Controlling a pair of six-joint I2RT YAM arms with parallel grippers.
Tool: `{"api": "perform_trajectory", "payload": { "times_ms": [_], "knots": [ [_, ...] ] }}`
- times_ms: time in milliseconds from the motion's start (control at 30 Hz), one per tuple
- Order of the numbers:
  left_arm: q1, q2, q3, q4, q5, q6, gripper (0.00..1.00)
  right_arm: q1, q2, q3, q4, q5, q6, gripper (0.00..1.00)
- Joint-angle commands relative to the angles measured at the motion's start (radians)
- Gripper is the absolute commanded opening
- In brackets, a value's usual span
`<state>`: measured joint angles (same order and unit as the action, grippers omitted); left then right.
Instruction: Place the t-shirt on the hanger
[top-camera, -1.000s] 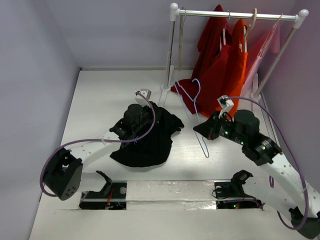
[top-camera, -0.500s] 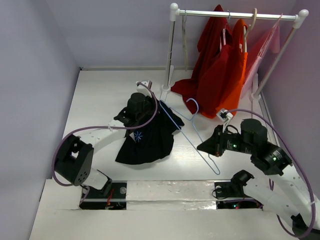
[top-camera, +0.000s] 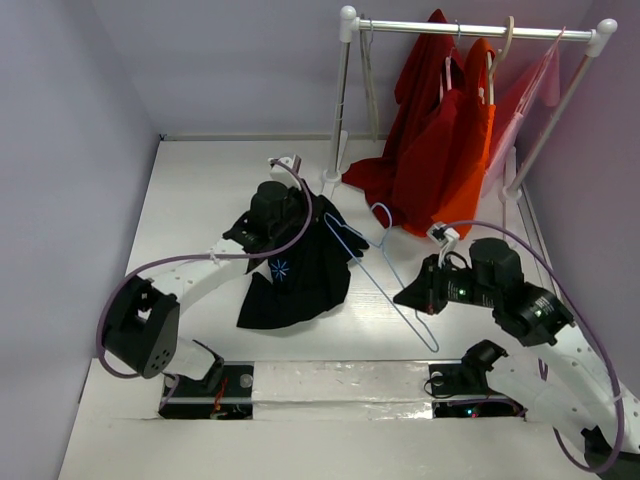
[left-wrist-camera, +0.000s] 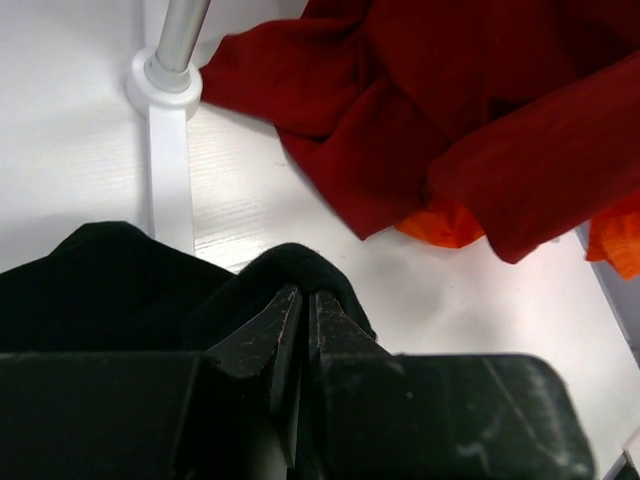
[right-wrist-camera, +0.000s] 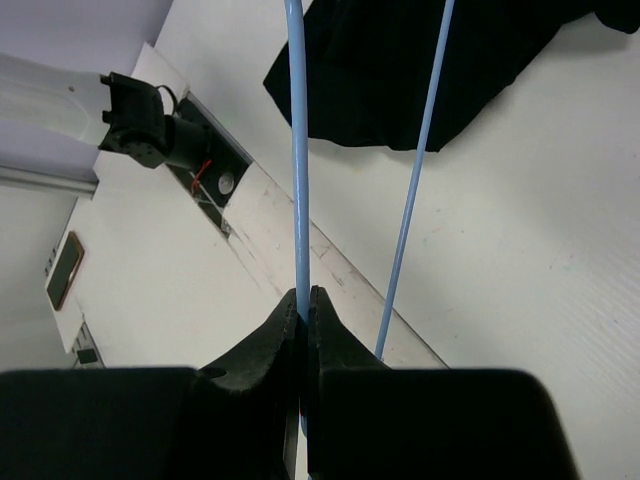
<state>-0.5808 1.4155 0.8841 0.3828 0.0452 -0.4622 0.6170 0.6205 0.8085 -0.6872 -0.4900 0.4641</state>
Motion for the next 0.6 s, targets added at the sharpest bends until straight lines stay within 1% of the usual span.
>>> {"api": "perform_trajectory", "payload": {
  "times_ms": [0, 67, 133, 233, 267, 333, 367, 400, 433, 467, 500, 533, 567],
  "knots": [
    [0.006, -0.084, 0.001, 0.054, 0.013, -0.013, 0.0, 0.007, 0.015, 0.011, 0.086, 0.018, 0.005, 0.0],
    [0.006, -0.113, -0.03, 0.085, 0.036, -0.039, 0.0, 0.007, 0.039, -0.012, 0.151, 0.007, 0.021, 0.0],
    [0.006, -0.131, -0.049, 0.102, 0.071, -0.062, 0.0, 0.03, 0.054, -0.029, 0.199, 0.046, 0.05, 0.0],
    [-0.031, -0.173, -0.085, 0.114, 0.079, -0.078, 0.0, 0.072, 0.054, -0.087, 0.366, 0.131, 0.106, 0.0],
    [-0.043, -0.197, -0.103, 0.108, 0.073, -0.078, 0.0, 0.108, 0.061, -0.104, 0.47, 0.139, 0.125, 0.0],
    [-0.063, -0.225, -0.125, 0.1, 0.058, -0.081, 0.0, 0.17, 0.106, -0.134, 0.561, 0.21, 0.157, 0.0],
    [-0.063, -0.237, -0.131, 0.094, 0.059, -0.084, 0.0, 0.206, 0.131, -0.134, 0.625, 0.252, 0.156, 0.0],
    [-0.073, -0.271, -0.134, 0.087, 0.059, -0.09, 0.0, 0.281, 0.154, -0.123, 0.647, 0.349, 0.147, 0.0],
    [-0.073, -0.291, -0.134, 0.073, 0.052, -0.09, 0.0, 0.315, 0.2, -0.117, 0.669, 0.401, 0.142, 0.0],
    [-0.083, -0.334, -0.132, 0.038, 0.041, -0.09, 0.0, 0.346, 0.215, -0.115, 0.737, 0.447, 0.136, 0.0],
    [-0.083, -0.357, -0.131, 0.019, 0.013, -0.092, 0.0, 0.401, 0.225, -0.121, 0.777, 0.561, 0.134, 0.0],
    [-0.094, -0.383, -0.126, -0.002, -0.004, -0.092, 0.0, 0.421, 0.237, -0.143, 0.822, 0.611, 0.133, 0.0],
    [-0.094, -0.438, -0.111, -0.046, -0.034, -0.09, 0.0, 0.435, 0.245, -0.152, 0.906, 0.643, 0.13, 0.0]
  ]
}}
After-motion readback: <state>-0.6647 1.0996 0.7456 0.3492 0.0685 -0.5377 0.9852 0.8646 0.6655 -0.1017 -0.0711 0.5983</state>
